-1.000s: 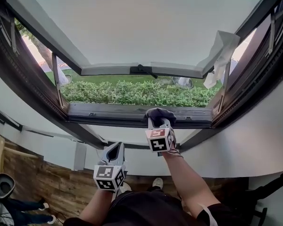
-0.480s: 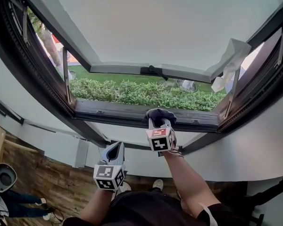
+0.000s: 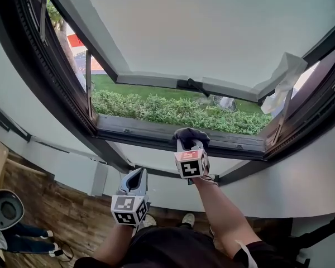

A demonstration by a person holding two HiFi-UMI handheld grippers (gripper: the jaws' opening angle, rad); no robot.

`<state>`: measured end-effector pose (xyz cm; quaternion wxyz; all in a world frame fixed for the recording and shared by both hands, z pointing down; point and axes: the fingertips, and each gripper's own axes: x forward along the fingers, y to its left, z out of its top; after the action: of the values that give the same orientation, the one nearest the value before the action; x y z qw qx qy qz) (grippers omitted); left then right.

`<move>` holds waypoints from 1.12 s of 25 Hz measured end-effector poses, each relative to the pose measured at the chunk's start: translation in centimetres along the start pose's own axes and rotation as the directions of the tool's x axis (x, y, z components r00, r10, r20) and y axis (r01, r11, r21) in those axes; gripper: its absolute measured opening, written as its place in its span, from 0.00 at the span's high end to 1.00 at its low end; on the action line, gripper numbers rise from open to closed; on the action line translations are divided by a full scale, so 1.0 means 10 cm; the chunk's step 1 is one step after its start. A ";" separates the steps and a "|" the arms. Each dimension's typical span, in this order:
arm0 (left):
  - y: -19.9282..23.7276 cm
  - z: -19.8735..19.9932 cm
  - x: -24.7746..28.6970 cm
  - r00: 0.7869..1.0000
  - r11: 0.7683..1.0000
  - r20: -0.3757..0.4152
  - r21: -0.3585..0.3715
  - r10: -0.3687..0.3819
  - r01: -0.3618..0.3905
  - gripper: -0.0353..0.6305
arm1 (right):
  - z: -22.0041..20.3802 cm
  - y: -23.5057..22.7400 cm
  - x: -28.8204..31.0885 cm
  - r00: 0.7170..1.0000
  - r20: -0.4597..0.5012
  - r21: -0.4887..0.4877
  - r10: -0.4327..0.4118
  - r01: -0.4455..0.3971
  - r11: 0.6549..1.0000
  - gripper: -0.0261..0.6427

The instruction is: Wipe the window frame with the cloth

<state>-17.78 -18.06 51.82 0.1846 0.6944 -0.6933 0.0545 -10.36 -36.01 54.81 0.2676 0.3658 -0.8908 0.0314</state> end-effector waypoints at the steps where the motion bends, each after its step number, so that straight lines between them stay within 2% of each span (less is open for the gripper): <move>1: 0.03 0.00 -0.01 1.000 1.000 0.000 -0.001 0.002 -0.002 0.93 | 0.02 0.03 0.01 1.000 0.000 -0.001 0.002 -0.002 1.000 0.86; 16: 0.44 0.01 -0.16 1.000 1.000 0.015 -0.008 0.021 -0.021 0.93 | 0.18 0.34 0.24 0.999 -0.037 -0.007 0.008 -0.009 1.000 0.87; 28: 0.71 0.01 -0.26 0.999 0.999 0.028 -0.009 0.033 -0.032 0.93 | 0.31 0.66 0.40 0.999 -0.028 -0.028 0.021 -0.022 0.999 0.87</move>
<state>-24.88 -15.45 52.12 0.1766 0.6830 -0.7073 0.0446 -18.54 -34.56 55.11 0.2846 0.3518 -0.8914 0.0267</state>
